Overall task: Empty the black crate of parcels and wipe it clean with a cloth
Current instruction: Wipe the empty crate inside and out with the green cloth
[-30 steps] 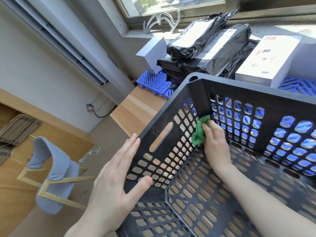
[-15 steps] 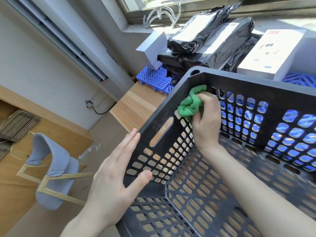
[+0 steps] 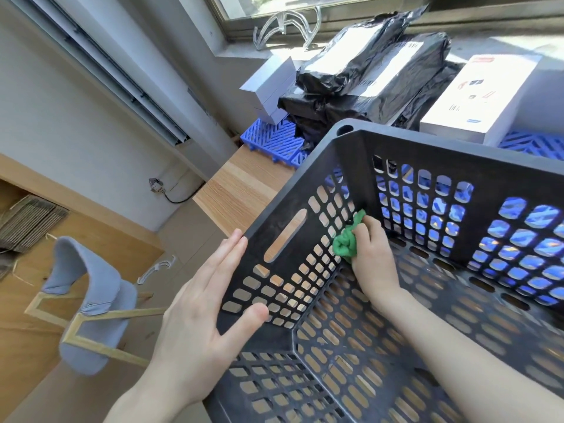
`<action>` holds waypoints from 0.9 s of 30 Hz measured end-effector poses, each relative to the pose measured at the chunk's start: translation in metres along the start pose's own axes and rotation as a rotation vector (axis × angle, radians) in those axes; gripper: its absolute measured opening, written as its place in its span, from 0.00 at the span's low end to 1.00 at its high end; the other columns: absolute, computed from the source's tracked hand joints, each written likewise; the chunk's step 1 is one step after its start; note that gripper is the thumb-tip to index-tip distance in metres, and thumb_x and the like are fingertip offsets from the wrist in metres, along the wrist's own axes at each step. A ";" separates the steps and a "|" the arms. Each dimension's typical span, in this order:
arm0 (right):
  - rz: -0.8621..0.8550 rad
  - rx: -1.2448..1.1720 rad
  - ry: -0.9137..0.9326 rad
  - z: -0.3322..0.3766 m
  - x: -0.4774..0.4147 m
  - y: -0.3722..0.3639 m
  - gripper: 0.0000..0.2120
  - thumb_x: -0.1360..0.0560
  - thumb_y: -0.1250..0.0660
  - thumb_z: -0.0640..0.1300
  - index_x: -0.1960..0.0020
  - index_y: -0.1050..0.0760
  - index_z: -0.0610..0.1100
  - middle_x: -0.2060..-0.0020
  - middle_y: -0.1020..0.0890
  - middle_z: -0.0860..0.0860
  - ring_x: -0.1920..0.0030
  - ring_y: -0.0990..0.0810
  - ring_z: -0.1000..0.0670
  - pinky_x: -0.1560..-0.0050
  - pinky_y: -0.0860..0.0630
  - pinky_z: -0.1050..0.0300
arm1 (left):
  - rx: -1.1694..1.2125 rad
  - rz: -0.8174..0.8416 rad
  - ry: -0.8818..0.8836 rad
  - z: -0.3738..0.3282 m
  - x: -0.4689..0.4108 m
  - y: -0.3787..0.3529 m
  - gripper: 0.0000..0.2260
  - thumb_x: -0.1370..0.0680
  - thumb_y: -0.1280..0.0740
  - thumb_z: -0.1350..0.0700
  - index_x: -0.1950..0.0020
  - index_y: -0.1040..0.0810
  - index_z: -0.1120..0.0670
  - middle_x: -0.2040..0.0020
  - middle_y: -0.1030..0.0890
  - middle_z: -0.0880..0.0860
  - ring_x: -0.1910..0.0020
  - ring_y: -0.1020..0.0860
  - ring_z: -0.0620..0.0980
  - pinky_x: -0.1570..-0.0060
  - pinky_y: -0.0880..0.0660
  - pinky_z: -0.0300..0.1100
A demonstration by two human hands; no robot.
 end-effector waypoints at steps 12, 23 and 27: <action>-0.371 -0.360 0.104 0.070 -0.032 0.061 0.14 0.29 0.36 0.26 0.45 0.25 0.33 0.45 0.24 0.39 0.46 0.25 0.40 0.44 0.27 0.51 | 0.013 -0.001 -0.001 0.001 0.001 0.000 0.31 0.27 0.44 0.33 0.24 0.45 0.34 0.24 0.46 0.30 0.26 0.42 0.34 0.33 0.32 0.58; -0.321 -0.352 0.194 0.077 -0.012 0.042 0.16 0.27 0.37 0.31 0.42 0.31 0.45 0.38 0.29 0.46 0.41 0.28 0.44 0.40 0.29 0.52 | 0.003 -0.009 -0.007 0.001 0.000 0.000 0.31 0.27 0.43 0.34 0.24 0.44 0.35 0.24 0.45 0.31 0.27 0.42 0.32 0.35 0.31 0.54; -0.127 -0.168 0.101 0.036 0.011 0.011 0.19 0.30 0.31 0.30 0.43 0.31 0.43 0.40 0.30 0.50 0.43 0.28 0.48 0.43 0.24 0.46 | 0.003 -0.005 -0.004 0.001 0.000 0.000 0.31 0.27 0.44 0.34 0.24 0.45 0.34 0.24 0.45 0.31 0.26 0.42 0.33 0.35 0.29 0.57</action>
Point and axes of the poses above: each hand's wrist, its own x-axis away from the middle knuckle, its own y-axis out of the back of the hand, z = x × y, the point moved 5 cm from there along -x, towards the middle knuckle
